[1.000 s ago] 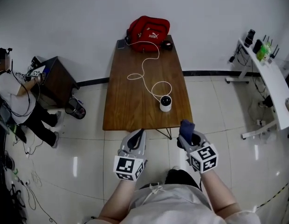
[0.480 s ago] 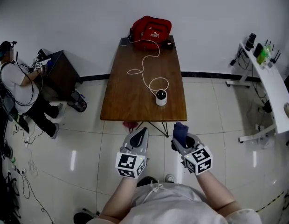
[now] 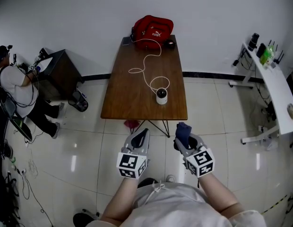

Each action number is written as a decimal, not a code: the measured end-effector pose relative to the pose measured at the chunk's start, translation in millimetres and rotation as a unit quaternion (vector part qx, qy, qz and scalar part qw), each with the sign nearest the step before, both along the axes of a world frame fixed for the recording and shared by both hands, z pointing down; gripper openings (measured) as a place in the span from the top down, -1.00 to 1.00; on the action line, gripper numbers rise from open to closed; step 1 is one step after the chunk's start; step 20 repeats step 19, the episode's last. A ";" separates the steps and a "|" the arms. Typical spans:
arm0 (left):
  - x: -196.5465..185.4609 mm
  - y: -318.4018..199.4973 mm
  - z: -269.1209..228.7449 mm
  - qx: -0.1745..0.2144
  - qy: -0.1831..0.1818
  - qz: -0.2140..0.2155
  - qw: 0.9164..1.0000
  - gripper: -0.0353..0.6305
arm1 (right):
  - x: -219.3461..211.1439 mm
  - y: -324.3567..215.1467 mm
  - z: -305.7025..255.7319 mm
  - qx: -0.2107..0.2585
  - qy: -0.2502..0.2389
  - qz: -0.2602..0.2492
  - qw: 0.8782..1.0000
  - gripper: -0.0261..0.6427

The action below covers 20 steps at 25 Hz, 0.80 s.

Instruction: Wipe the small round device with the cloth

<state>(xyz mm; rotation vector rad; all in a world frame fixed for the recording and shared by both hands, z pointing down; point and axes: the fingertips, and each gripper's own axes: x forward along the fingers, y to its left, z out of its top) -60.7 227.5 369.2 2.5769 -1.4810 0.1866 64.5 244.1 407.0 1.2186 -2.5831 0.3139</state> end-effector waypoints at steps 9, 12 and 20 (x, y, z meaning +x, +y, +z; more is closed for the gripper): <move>1.0 -5.1 1.2 -0.006 0.012 0.006 1.000 0.88 | -2.2 -5.0 -2.5 -0.004 -0.007 0.011 1.000 0.59; 1.5 -7.2 1.3 -0.010 0.014 0.009 1.000 0.88 | -3.6 -7.7 -6.2 0.001 -0.007 0.013 1.000 0.59; 0.9 -10.4 -1.3 -0.005 0.014 0.013 1.000 0.88 | -5.9 -10.9 -8.0 0.002 -0.003 0.013 1.000 0.59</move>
